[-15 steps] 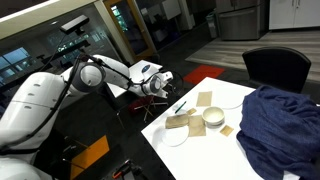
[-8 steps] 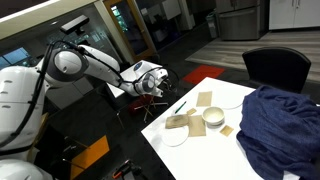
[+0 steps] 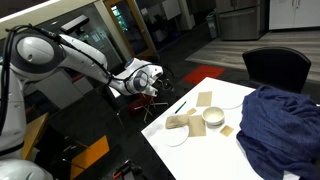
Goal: Move the pen to the right
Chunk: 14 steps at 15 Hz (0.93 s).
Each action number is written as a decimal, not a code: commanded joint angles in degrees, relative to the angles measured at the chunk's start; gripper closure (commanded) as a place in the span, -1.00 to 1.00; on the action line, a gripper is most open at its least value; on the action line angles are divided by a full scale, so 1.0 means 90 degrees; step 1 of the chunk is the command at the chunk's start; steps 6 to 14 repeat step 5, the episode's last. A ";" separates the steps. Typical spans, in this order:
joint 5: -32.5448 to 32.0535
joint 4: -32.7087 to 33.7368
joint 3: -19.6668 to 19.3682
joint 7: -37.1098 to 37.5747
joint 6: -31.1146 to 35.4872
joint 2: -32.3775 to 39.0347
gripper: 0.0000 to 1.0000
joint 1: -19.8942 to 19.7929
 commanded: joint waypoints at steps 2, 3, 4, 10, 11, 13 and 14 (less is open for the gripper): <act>-0.0019 -0.0202 0.0005 -0.0029 0.0001 -0.0184 -1.00 -0.0023; -0.0026 -0.0253 0.0004 -0.0029 0.0001 -0.0230 -1.00 -0.0025; -0.0028 -0.0281 -0.0003 -0.0023 0.0000 -0.0250 -1.00 -0.0016; -0.0028 -0.0294 -0.0003 -0.0023 0.0000 -0.0253 -1.00 -0.0012; -0.0028 -0.0294 -0.0003 -0.0023 0.0000 -0.0253 -1.00 -0.0012; -0.0028 -0.0294 -0.0003 -0.0023 0.0000 -0.0253 -1.00 -0.0012; -0.0028 -0.0294 -0.0003 -0.0023 0.0000 -0.0253 -1.00 -0.0012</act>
